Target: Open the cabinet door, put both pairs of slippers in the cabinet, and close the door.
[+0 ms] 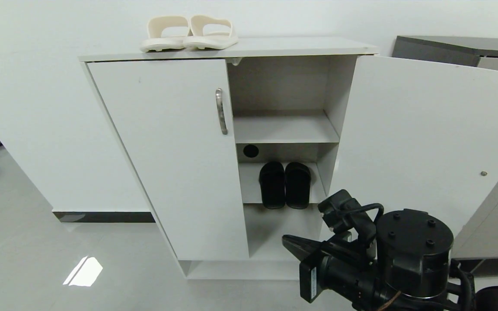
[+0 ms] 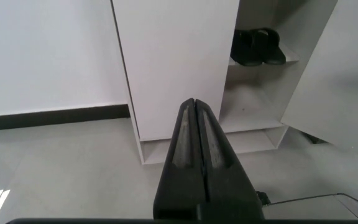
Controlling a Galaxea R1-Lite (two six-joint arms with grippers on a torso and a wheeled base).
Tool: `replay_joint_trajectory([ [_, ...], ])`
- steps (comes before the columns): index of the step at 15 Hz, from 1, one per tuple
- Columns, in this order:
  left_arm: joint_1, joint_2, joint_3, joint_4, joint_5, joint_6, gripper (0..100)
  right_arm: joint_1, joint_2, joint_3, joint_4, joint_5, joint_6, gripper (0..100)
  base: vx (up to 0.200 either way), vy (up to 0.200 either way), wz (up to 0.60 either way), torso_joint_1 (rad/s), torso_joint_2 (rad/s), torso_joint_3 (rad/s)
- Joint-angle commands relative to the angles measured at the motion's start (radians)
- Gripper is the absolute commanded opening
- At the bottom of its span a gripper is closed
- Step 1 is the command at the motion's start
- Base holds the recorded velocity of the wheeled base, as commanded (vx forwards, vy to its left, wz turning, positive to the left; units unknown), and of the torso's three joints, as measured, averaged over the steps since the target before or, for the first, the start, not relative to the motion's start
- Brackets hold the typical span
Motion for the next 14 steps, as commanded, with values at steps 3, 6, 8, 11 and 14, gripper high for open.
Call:
replay_joint_trajectory([
  [3, 0.000, 0.002, 0.000, 0.000, 0.009, -0.003, 0, 0.000, 0.007, 0.006, 0.000, 0.002, 0.000, 0, 0.000, 0.000, 0.00, 0.000, 0.00, 0.000],
  [6, 0.000, 0.002, 0.000, -0.002, 0.009, -0.003, 0, 0.004, 0.005, 0.014, -0.002, 0.002, -0.002, 0, 0.000, 0.000, 0.00, 0.000, 0.00, 0.000],
  [8, 0.000, 0.002, 0.000, -0.002, 0.009, 0.012, 0, 0.002, 0.007, 0.017, -0.004, 0.006, 0.000, 0, 0.000, 0.000, 0.00, 0.000, 0.00, 0.000],
  [11, 0.000, 0.002, 0.000, -0.002, 0.009, -0.003, 0, 0.000, 0.005, 0.041, -0.030, 0.052, 0.000, 0, 0.000, 0.000, 0.00, 0.000, 0.00, 0.000],
  [14, 0.000, 0.002, 0.000, -0.002, 0.009, -0.002, 0, -0.001, 0.005, 0.055, -0.042, 0.060, 0.000, 0, 0.000, 0.200, 0.00, 0.007, 0.00, 0.006],
])
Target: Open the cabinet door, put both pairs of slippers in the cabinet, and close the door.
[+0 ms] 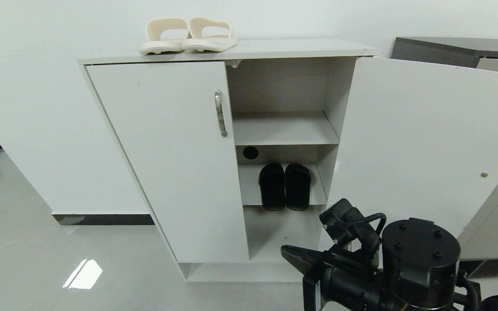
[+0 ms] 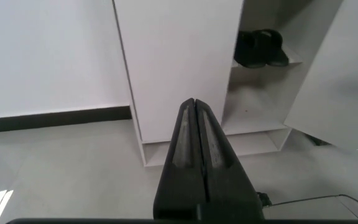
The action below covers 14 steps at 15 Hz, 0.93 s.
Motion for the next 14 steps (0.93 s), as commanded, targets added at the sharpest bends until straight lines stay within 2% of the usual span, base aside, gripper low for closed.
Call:
replay_joint_trajectory([
  [1, 0.000, 0.002, 0.000, 0.000, 0.000, 0.000, 0, 0.000, 0.004, 0.005, 0.000, 0.001, -0.001, 0, 0.000, 0.200, 0.00, 0.002, 0.00, -0.002],
  [14, 0.000, 0.002, 0.000, 0.000, 0.000, -0.001, 0, -0.014, 0.005, 0.051, -0.062, 0.056, -0.004, 0, 0.000, 0.200, 0.00, 0.005, 0.00, 0.003],
])
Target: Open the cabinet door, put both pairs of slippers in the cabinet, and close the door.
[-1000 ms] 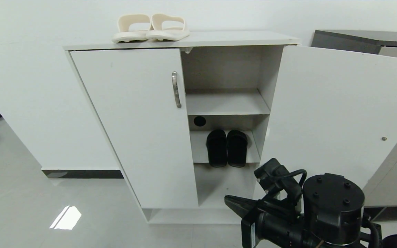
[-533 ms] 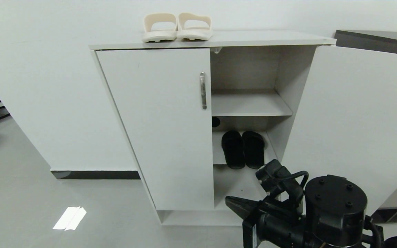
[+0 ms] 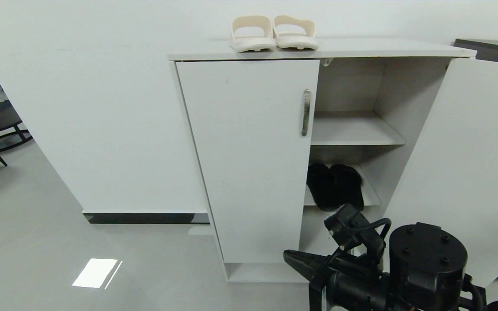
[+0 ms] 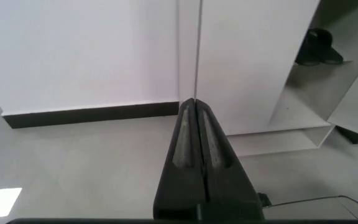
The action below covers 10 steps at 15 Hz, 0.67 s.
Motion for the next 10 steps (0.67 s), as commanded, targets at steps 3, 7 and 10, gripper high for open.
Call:
replay_joint_trajectory([
  [3, 0.000, 0.002, 0.000, 0.000, 0.002, 0.000, 0, 0.000, 0.003, 0.002, 0.000, 0.000, 0.000, 0, 0.000, 0.067, 0.00, -0.002, 0.00, -0.001],
  [7, 0.000, 0.002, 0.000, 0.000, 0.002, -0.002, 0, 0.000, 0.003, 0.002, -0.002, 0.000, 0.000, 0, 0.000, 0.000, 0.00, 0.000, 0.00, 0.000],
  [10, 0.000, 0.002, 0.000, 0.000, 0.002, -0.002, 0, 0.000, 0.004, 0.002, -0.002, 0.000, 0.000, 0, 0.000, 0.000, 0.00, 0.000, 0.00, 0.000],
])
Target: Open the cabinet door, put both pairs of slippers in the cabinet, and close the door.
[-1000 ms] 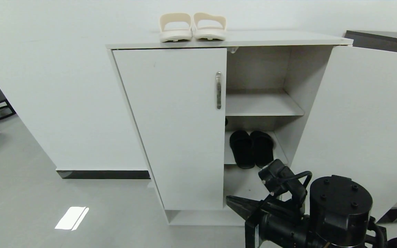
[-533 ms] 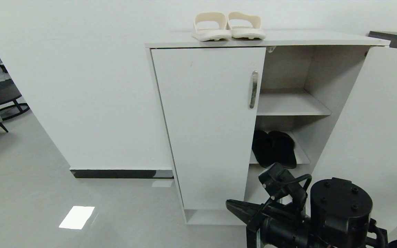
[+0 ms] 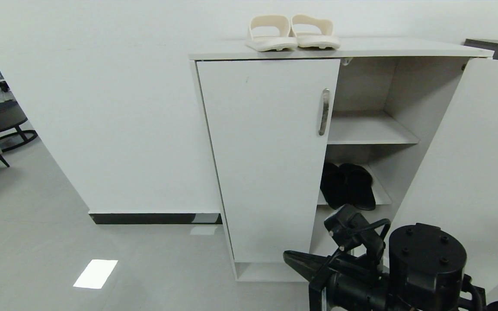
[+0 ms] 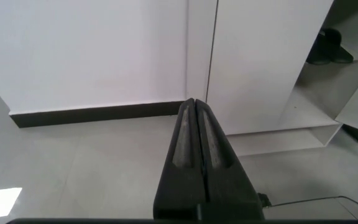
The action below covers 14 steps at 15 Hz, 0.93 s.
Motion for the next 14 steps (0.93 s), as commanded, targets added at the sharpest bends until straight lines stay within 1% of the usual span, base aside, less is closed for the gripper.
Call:
replay_joint_trajectory([
  [1, 0.000, 0.002, 0.000, 0.000, 0.000, 0.000, 0, 0.001, 0.007, 0.000, 0.000, 0.000, 0.000, 0, 0.000, 0.000, 0.00, 0.000, 0.00, 0.000],
  [5, 0.000, 0.002, 0.000, 0.000, 0.000, 0.000, 0, 0.001, 0.019, 0.001, -0.002, -0.001, -0.001, 0, 0.000, 0.000, 0.00, 0.008, -0.02, -0.009],
  [9, 0.000, 0.002, 0.000, 0.000, 0.000, 0.000, 0, 0.001, 0.021, 0.000, -0.002, -0.003, -0.003, 0, 0.000, 0.000, 0.00, 0.067, -0.24, -0.255],
  [12, 0.000, 0.002, 0.000, 0.000, 0.000, 0.000, 0, 0.001, 0.021, 0.000, -0.002, -0.003, -0.003, 0, 0.000, 0.000, 0.00, 0.168, -0.54, -0.297],
  [14, 0.000, 0.002, 0.000, 0.000, 0.000, 0.000, 0, 0.000, 0.019, -0.003, 0.000, -0.004, -0.026, 0, 0.000, 0.000, 0.00, 0.168, -0.49, -0.295],
])
